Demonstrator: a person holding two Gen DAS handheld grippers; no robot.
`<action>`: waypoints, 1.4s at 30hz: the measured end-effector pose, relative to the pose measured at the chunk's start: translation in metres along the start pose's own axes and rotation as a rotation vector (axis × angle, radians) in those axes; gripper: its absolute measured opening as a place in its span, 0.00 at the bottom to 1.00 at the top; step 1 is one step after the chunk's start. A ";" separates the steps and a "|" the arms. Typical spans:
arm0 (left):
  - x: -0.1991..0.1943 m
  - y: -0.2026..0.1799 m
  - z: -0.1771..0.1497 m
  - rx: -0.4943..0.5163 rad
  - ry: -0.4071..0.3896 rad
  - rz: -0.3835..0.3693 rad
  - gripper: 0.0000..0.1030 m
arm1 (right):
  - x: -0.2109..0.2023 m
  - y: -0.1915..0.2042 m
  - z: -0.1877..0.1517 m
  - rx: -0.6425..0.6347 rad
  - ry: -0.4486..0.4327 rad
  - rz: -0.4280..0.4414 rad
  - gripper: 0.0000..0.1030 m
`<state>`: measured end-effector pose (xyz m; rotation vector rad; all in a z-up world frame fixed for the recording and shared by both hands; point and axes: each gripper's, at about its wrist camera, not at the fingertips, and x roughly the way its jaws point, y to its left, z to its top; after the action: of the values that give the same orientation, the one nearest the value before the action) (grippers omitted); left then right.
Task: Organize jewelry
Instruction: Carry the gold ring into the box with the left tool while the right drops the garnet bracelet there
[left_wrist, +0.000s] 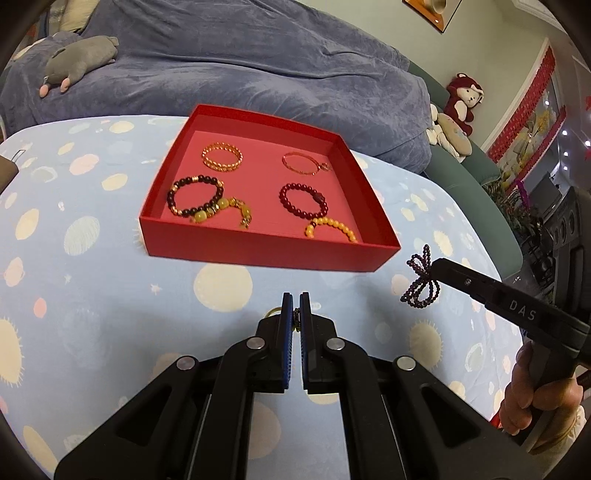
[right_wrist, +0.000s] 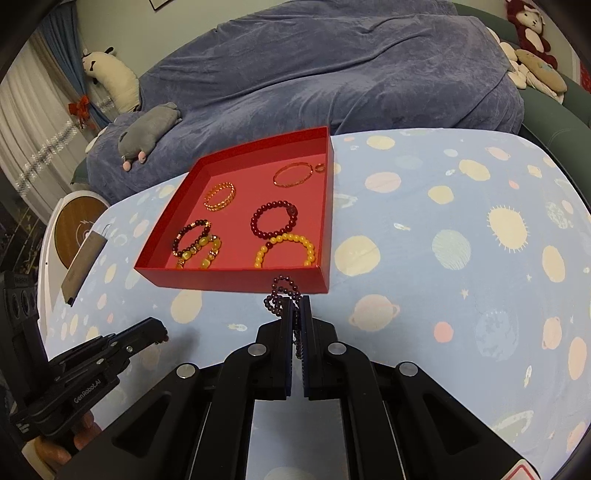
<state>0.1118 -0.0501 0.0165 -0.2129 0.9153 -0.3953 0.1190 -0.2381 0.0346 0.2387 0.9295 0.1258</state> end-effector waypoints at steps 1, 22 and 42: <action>-0.002 0.003 0.006 0.003 -0.006 -0.001 0.03 | 0.000 0.001 0.003 -0.002 -0.005 0.003 0.04; 0.027 0.053 0.129 0.049 -0.094 -0.007 0.03 | 0.045 0.025 0.115 -0.110 -0.069 0.067 0.04; 0.108 0.053 0.153 0.080 -0.030 -0.009 0.04 | 0.135 0.029 0.131 -0.099 0.015 0.043 0.04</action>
<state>0.3063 -0.0453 0.0114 -0.1495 0.8674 -0.4354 0.3048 -0.2014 0.0127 0.1661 0.9306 0.2133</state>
